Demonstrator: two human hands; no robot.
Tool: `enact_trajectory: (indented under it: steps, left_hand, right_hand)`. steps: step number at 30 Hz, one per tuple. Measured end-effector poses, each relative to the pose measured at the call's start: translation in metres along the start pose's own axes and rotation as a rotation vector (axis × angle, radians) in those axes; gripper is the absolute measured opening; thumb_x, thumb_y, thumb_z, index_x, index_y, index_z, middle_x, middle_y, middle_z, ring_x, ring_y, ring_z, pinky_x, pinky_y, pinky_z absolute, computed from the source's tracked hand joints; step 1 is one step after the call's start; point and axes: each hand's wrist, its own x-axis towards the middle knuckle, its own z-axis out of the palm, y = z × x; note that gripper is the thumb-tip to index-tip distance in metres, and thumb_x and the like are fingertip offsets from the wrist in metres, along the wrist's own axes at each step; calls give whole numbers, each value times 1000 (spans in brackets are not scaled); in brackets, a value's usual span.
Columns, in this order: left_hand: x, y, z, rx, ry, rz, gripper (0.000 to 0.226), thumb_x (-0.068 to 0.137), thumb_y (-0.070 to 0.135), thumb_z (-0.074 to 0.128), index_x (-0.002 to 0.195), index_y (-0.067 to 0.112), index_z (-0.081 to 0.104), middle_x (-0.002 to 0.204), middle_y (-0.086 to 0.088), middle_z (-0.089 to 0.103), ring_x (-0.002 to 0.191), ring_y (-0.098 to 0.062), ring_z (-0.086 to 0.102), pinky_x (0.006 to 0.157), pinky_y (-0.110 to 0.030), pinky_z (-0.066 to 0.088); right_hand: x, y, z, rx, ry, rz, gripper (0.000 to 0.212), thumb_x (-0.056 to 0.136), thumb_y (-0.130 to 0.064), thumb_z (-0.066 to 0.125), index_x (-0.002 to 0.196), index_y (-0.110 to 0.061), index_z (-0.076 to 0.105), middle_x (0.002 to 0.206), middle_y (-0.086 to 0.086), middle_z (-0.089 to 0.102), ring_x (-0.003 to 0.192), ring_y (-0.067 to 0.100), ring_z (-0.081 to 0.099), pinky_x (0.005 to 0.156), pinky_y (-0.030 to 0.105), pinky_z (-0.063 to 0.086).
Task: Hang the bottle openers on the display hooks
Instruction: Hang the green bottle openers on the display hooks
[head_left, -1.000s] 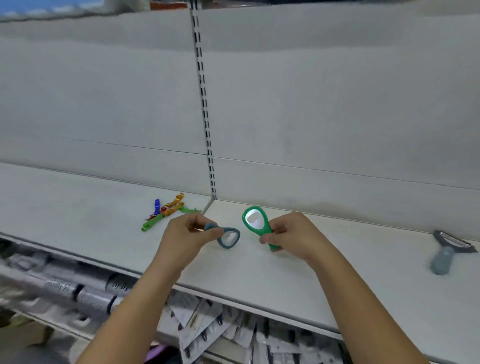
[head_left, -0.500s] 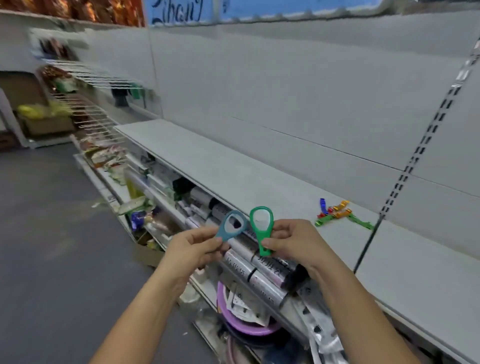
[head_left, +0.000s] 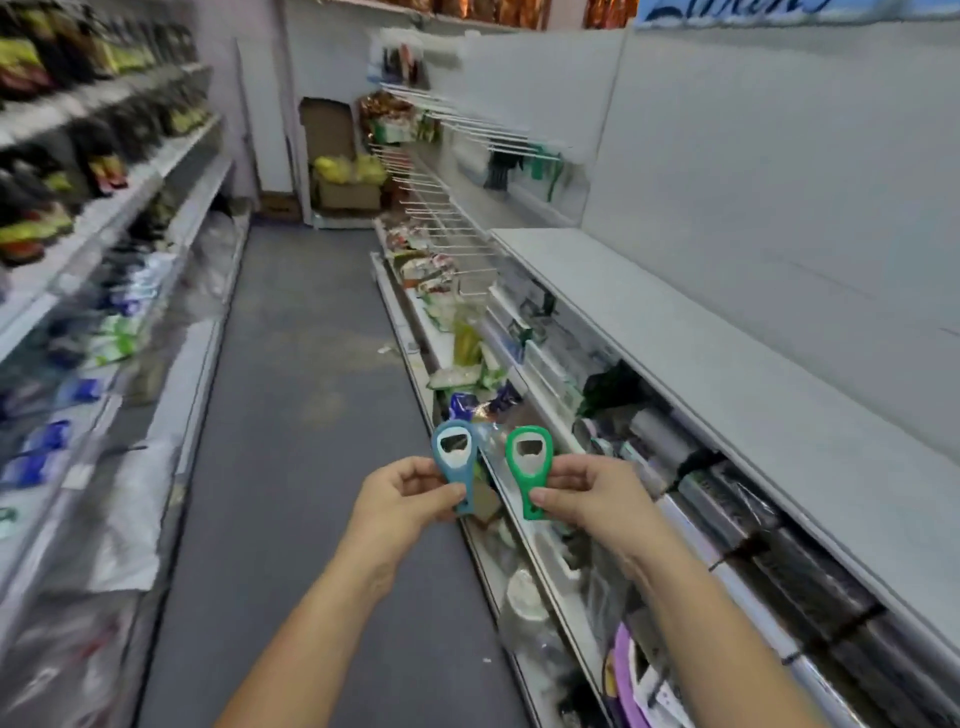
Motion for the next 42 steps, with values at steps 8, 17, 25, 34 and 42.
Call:
enact_trajectory:
  steps: [8,17,25,34,42]
  left_hand:
    - [113,14,-44,102,166,93,22,78,-12,74,90,7,72,80,-7,74,73,-18,68,66,-23,60]
    - [257,51,-72,97,330,141,27,80,-9,73,101,8,73,87,-4,77,77,-14,71,69,-26,60]
    - [409,62,-144,76,386,146,29,81,-11,71,106,3,71,90,-8,76,76,-11,71,68,-23,59]
    - [597,120,-227,2,351,114,30,80,-14,71,101,8,71,82,-4,75,67,-5,72,59,-17,56]
    - [777,167,-255,-26,306,106,25,83,-9,70,97,11,72,76,2,78,69,-8,73,61,-20,58]
  right_hand:
    - [146,-2,54,178,-79,-17,29,80,19,68,105,4,69,74,8,74,58,8,70,54,19,55]
    - [319,-41,91,245,-135,-54,28,82,12,69,105,-4,71,99,20,75,78,19,72,67,24,61]
    - [480,-46,176,196,-203,2,25,83,12,70,102,-4,70,86,11,75,74,17,72,69,29,63]
    - [658,-97,255,190,-102,-27,30,82,12,70,95,-15,74,80,4,77,77,16,73,67,27,60]
    - [823,-137,284,244,-2,-50,29,81,12,71,103,-7,73,88,14,77,74,17,71,56,19,55]
